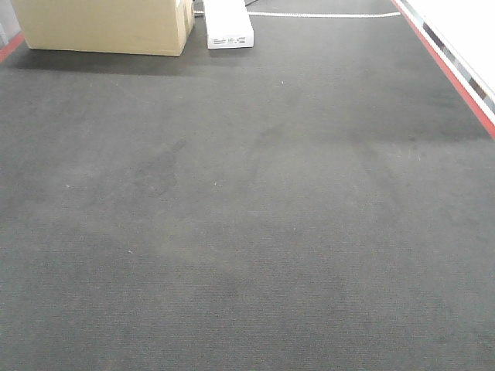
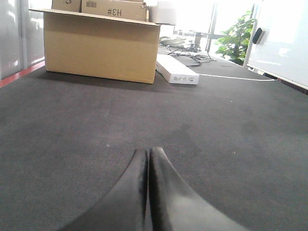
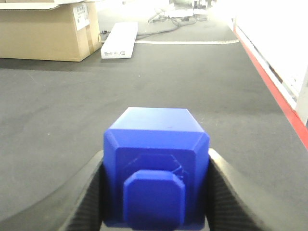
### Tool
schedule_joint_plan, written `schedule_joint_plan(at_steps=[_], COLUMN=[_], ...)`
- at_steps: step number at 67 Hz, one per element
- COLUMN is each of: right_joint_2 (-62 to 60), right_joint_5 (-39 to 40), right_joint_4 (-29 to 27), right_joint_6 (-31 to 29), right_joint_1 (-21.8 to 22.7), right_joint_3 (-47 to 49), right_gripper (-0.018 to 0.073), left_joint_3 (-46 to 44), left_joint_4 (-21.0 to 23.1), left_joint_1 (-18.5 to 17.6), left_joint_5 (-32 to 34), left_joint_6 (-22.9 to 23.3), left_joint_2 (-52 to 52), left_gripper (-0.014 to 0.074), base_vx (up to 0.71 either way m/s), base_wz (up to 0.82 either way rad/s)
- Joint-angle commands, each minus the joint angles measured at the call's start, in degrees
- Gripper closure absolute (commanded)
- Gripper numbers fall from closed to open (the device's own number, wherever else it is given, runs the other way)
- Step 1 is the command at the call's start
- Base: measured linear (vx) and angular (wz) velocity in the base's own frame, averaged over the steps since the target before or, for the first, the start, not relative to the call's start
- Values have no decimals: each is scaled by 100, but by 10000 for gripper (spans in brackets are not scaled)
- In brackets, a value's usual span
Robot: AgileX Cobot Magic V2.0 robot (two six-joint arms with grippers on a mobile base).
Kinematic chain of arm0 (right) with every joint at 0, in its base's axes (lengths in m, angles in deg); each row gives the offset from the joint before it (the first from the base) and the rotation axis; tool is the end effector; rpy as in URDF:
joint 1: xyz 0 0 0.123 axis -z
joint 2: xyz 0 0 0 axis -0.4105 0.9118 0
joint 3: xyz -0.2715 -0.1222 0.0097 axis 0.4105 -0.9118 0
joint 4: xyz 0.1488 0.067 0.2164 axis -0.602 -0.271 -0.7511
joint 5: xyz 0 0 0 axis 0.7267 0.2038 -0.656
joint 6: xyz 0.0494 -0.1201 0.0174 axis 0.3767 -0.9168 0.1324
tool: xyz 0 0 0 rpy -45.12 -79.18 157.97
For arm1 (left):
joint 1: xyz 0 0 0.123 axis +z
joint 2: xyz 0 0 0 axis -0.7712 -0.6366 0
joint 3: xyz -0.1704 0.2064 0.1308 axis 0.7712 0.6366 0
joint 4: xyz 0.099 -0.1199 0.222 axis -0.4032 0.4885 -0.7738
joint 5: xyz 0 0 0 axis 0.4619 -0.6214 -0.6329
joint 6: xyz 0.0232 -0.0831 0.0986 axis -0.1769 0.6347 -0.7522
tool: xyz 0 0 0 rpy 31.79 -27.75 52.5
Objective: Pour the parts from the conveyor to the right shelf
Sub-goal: 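Retract the right arm holding the blue block toward the body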
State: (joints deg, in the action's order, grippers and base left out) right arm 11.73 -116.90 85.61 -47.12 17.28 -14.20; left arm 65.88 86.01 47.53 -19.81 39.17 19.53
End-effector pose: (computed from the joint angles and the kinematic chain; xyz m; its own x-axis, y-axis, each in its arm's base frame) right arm 0.0811 0.0074 0.2967 -0.1488 -0.0135 -0.9888 -0.1019 0.9948 0.0018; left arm 0.1029 -0.0049 0.1976 -0.0062 -0.1497 -0.9887 0.0486 0.9875 -0.1498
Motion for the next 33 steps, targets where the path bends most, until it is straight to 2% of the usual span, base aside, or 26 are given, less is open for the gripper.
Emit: schedule_joint_plan(at_steps=[1,14,33], right_joint_2=[-158,-168,-161], right_joint_5=[560,1313,1350], right_joint_4=[63,194,172], right_joint_6=[-104,-163,-121], right_joint_1=[-13,-13,-13], right_joint_3=[-227,-593,-593], right_gripper=[566,564,564], left_joint_3=[123,123,123], left_joint_4=[49,49,49], left_joint_1=[-31,-31,-31], left_joint_5=[427,427,427], left_joint_6=[25,25,25], left_joint_2=[53,53,53], left_gripper=[603,603,603], base_vx=[0,0,0], base_wz=[0,0,0])
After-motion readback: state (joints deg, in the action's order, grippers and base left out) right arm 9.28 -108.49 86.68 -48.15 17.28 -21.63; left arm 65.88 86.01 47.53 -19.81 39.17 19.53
